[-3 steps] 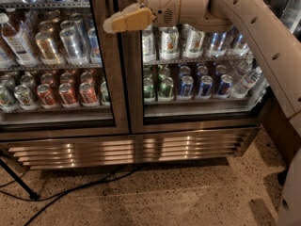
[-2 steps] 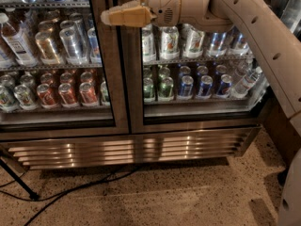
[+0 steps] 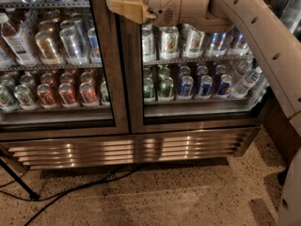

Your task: Open right fridge door

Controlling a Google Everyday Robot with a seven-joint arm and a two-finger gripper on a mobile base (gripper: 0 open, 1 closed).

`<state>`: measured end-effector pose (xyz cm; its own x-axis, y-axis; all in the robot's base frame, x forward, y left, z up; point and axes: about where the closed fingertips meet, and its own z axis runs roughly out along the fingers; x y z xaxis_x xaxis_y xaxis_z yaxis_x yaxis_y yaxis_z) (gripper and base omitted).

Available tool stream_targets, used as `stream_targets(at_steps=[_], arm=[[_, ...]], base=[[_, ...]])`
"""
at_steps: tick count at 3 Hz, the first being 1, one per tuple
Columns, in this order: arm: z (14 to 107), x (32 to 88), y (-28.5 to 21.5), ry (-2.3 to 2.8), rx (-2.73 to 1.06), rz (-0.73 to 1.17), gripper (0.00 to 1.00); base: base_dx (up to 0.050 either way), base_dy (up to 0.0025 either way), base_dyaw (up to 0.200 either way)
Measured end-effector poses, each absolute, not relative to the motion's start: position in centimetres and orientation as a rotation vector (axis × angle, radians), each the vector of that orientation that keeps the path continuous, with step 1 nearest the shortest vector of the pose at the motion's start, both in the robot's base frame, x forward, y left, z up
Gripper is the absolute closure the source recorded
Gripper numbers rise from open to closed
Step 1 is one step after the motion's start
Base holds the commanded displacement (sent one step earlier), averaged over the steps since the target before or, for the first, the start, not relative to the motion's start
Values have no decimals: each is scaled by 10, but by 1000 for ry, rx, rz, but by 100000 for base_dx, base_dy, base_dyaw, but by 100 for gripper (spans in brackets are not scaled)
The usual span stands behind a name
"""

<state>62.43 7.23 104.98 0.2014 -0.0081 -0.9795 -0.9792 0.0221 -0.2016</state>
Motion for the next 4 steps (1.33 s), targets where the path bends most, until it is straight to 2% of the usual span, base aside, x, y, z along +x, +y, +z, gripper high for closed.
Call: stream_targets(at_steps=[1, 4], arm=[[1050, 625, 72, 1073, -1286, 1040, 100], [1051, 640, 69, 1050, -1279, 1058, 100]], base=[[0, 0, 0], [0, 0, 0]])
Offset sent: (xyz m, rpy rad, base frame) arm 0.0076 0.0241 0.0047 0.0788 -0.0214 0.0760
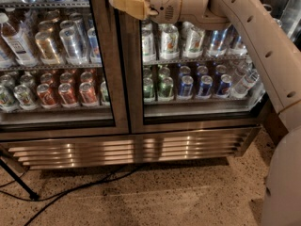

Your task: Open right fridge door

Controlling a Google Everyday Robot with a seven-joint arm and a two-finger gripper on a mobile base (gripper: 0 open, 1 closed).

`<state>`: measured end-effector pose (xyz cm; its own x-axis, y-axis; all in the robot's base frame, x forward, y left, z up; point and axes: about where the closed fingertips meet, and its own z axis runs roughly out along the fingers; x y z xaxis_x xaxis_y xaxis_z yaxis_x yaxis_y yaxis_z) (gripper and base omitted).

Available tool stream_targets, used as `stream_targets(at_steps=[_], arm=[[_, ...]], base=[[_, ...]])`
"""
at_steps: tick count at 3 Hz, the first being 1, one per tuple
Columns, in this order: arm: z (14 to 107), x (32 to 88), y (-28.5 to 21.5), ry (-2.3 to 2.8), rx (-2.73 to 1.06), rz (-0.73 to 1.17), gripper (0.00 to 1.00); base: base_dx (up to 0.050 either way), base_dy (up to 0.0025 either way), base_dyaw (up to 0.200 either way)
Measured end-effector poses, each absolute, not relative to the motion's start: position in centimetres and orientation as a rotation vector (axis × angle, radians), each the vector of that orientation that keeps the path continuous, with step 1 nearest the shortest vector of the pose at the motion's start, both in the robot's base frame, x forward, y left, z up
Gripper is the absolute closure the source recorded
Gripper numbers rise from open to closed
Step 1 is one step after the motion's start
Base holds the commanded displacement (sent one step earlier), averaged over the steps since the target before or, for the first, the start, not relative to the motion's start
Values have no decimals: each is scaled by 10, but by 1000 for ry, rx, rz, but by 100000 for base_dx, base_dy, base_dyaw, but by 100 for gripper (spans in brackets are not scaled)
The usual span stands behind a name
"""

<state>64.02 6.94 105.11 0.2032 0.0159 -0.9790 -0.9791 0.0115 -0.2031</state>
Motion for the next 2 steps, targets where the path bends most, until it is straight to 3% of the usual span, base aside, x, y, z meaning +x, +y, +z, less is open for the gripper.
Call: stream_targets(at_steps=[2], arm=[[1051, 654, 62, 1050, -1279, 1058, 100]], base=[[0, 0, 0]])
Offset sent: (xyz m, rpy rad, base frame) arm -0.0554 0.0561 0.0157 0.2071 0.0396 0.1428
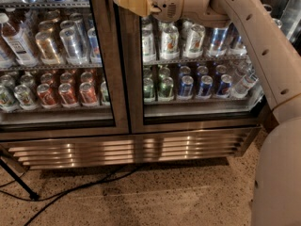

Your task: Open right fridge door

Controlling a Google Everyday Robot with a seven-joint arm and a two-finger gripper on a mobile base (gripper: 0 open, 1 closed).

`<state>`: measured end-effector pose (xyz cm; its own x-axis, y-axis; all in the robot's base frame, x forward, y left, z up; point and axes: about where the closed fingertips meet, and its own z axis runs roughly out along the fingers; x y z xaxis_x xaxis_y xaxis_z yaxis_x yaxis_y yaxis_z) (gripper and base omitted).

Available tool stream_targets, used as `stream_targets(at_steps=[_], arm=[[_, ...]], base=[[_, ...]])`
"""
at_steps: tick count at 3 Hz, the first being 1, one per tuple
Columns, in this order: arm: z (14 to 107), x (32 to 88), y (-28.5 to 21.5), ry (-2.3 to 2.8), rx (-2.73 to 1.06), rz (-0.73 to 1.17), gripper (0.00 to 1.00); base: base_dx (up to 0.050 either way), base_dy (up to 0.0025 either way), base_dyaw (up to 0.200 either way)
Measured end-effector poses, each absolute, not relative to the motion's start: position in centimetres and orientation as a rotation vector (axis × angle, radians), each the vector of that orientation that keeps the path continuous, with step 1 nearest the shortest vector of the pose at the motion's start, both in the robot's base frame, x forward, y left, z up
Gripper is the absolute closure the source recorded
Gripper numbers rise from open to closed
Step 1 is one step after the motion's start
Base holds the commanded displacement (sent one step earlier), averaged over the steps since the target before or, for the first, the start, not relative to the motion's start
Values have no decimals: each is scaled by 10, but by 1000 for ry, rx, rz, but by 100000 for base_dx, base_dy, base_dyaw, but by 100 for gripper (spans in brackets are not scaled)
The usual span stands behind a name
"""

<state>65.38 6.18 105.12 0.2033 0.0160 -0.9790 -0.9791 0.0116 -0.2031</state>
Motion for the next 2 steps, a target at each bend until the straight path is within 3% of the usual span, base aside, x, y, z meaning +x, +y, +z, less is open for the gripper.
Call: stream_targets(at_steps=[2], arm=[[1054, 667, 55, 1050, -1279, 1058, 100]], base=[[0, 0, 0]])
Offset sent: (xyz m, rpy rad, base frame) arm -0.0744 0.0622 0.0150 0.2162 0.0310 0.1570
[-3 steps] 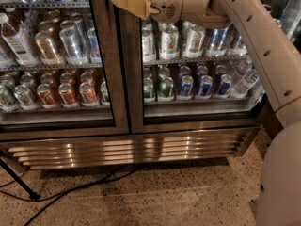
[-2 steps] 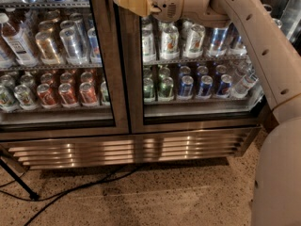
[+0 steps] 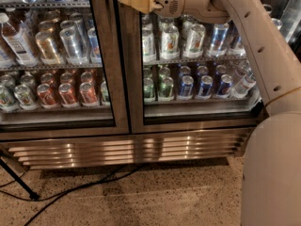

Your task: Open right fridge door

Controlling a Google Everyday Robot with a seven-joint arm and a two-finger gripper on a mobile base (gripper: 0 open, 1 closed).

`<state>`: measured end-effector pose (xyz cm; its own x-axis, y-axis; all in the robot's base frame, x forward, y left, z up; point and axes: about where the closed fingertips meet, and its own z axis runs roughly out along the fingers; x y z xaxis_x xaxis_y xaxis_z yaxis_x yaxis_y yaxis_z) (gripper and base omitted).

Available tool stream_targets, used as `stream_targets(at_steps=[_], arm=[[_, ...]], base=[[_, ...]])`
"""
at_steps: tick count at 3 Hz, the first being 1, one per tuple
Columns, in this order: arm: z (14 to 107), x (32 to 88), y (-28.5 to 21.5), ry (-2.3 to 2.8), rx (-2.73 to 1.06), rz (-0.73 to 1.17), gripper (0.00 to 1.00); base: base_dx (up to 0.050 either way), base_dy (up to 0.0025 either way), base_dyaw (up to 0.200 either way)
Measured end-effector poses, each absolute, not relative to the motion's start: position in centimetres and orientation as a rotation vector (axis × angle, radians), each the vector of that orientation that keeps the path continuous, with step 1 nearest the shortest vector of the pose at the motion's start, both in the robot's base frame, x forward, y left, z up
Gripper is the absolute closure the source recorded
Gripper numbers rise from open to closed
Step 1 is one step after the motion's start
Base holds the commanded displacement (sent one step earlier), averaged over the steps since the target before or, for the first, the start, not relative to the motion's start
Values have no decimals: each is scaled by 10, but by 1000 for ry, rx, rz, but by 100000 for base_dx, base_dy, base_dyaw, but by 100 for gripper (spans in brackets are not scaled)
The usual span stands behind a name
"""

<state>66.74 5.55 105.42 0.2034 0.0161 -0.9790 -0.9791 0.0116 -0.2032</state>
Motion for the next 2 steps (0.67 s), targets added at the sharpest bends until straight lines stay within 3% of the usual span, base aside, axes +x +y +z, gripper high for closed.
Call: stream_targets(at_steps=[2], arm=[[1056, 679, 53, 1050, -1279, 1058, 100]], base=[[0, 0, 0]])
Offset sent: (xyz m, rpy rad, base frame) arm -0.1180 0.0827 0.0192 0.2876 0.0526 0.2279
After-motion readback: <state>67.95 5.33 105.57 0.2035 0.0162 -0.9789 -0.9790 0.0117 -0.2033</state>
